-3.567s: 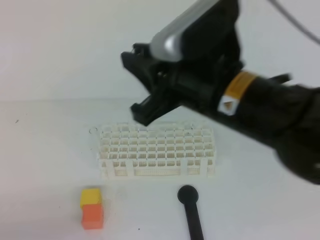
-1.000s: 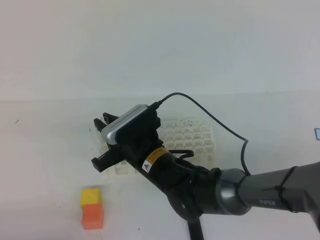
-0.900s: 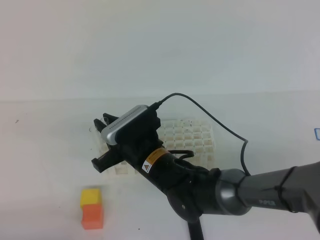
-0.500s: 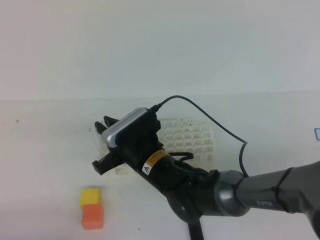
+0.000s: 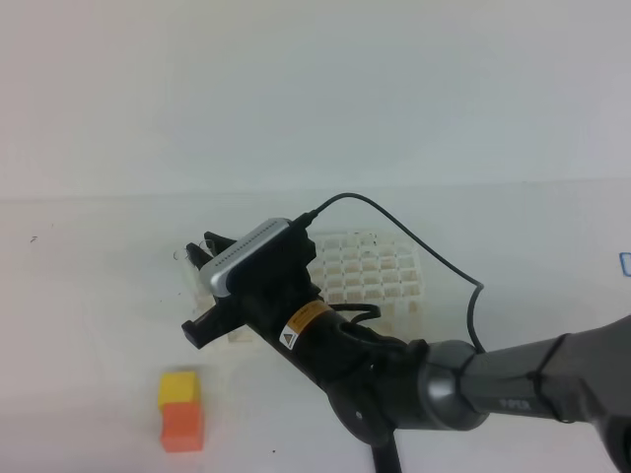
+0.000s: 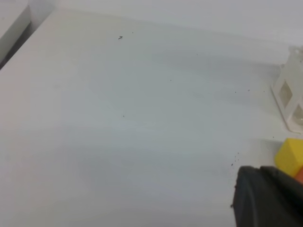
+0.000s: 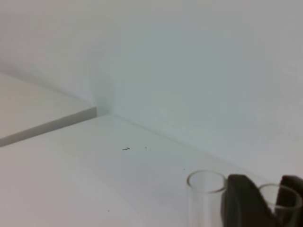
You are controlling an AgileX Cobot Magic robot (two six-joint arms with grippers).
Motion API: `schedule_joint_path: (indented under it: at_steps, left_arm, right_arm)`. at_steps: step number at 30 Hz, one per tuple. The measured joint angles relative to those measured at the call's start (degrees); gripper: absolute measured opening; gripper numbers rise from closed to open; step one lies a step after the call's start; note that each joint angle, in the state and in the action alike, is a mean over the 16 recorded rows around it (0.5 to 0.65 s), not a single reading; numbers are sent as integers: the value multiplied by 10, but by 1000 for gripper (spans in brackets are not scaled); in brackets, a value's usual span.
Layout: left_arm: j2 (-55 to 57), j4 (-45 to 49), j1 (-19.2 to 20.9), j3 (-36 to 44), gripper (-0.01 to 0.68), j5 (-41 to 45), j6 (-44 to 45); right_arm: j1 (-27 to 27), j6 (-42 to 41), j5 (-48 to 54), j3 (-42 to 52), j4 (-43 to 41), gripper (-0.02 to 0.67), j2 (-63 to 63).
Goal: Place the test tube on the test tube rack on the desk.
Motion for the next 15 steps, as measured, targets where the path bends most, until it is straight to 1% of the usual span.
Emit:
schedule_joint_path:
  at_steps: [15]
  left_arm:
    - [0,0,0,0,-1,0,0]
  right_arm:
    - [1,-3,-7,-3,1,126,6]
